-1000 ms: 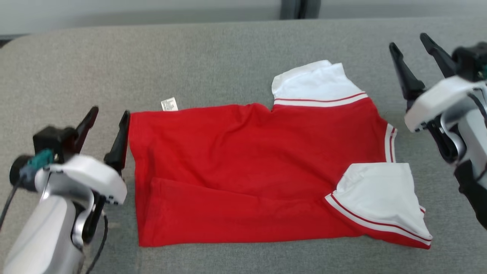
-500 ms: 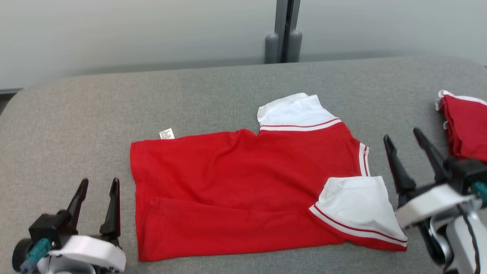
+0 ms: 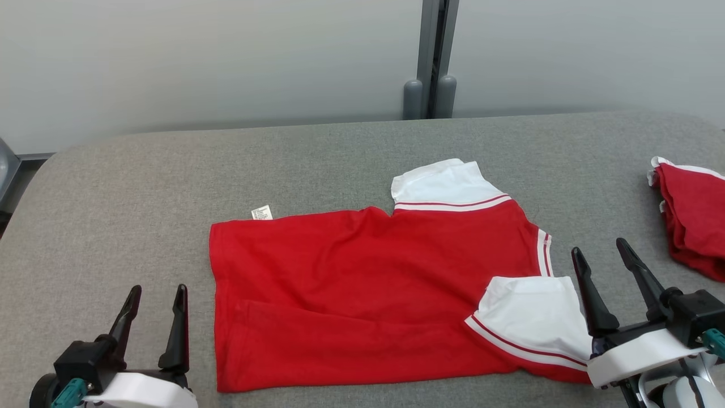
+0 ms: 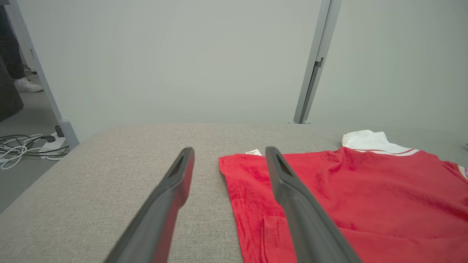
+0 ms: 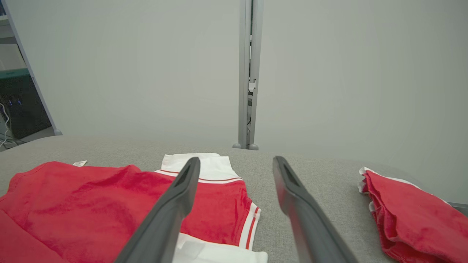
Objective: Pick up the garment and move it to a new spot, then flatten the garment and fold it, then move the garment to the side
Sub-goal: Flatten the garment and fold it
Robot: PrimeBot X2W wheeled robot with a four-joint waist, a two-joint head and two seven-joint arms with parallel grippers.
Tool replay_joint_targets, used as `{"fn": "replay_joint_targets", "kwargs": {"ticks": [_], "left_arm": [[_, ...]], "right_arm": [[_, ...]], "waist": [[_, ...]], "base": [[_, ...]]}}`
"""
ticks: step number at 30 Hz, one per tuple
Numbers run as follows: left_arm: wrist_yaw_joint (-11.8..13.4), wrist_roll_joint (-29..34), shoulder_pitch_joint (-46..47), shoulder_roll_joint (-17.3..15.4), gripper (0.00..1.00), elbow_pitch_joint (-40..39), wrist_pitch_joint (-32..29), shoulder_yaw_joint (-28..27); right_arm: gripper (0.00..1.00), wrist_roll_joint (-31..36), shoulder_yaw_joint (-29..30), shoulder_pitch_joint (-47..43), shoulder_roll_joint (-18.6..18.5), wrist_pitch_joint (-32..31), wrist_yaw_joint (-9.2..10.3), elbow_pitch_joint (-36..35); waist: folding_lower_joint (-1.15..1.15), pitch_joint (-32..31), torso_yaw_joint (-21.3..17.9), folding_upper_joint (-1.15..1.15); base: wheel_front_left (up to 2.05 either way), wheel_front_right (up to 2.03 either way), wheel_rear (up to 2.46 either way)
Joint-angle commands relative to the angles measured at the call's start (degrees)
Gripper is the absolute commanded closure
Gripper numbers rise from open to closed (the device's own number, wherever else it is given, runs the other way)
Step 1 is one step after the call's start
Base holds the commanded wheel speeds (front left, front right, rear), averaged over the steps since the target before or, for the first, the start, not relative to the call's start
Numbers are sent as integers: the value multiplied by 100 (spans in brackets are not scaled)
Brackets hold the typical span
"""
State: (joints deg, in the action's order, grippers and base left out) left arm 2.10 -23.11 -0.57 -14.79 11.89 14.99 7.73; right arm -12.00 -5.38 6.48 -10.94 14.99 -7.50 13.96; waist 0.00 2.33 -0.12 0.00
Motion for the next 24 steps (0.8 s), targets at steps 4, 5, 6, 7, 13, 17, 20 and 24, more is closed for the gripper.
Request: {"fn": "replay_joint_targets", "kwargs": {"ticks": [4, 5, 6, 7, 13, 17, 20, 24], "left_arm": [[-110, 143, 259, 45, 0, 54, 22, -28], [-139, 151, 315, 50, 0, 74, 22, -25], [-162, 147, 385, 50, 0, 112, 22, -15], [-197, 155, 482, 34, 0, 140, 23, -4], [-338, 134, 1420, 7, 0, 424, -535, 185], [-400, 185, 2182, -9, 0, 784, -1030, 362], [-449, 181, 2613, 49, 0, 1160, -1407, 494], [-522, 203, 3079, 97, 0, 1532, -1780, 649]], "right_arm": [[0, 37, 25, 105, 49, -50, 1, -49], [0, 19, 7, 176, 55, -103, 1, -48], [0, -34, -21, 255, 63, -178, 1, -37], [0, -138, -81, 365, 86, -275, 1, -30], [0, -399, -433, 1566, -89, -1088, 1, 241], [0, -290, -666, 2593, -157, -1586, 1, 774], [0, -259, -874, 3186, -137, -1874, 0, 1309], [0, -308, -1089, 3797, -104, -2105, 1, 2017]], "waist": [[0, 128, -10, 0], [0, 189, -17, 0], [0, 266, -26, 0], [0, 364, -37, 0], [0, 1116, 4, 0], [0, 1513, 139, 0], [0, 1675, 269, 0], [0, 1871, 425, 0]], "base": [[0, 0, 0], [0, 0, 0], [0, 0, 0], [0, 0, 0], [0, 0, 0], [0, 0, 0], [0, 0, 0], [0, 0, 0]]}}
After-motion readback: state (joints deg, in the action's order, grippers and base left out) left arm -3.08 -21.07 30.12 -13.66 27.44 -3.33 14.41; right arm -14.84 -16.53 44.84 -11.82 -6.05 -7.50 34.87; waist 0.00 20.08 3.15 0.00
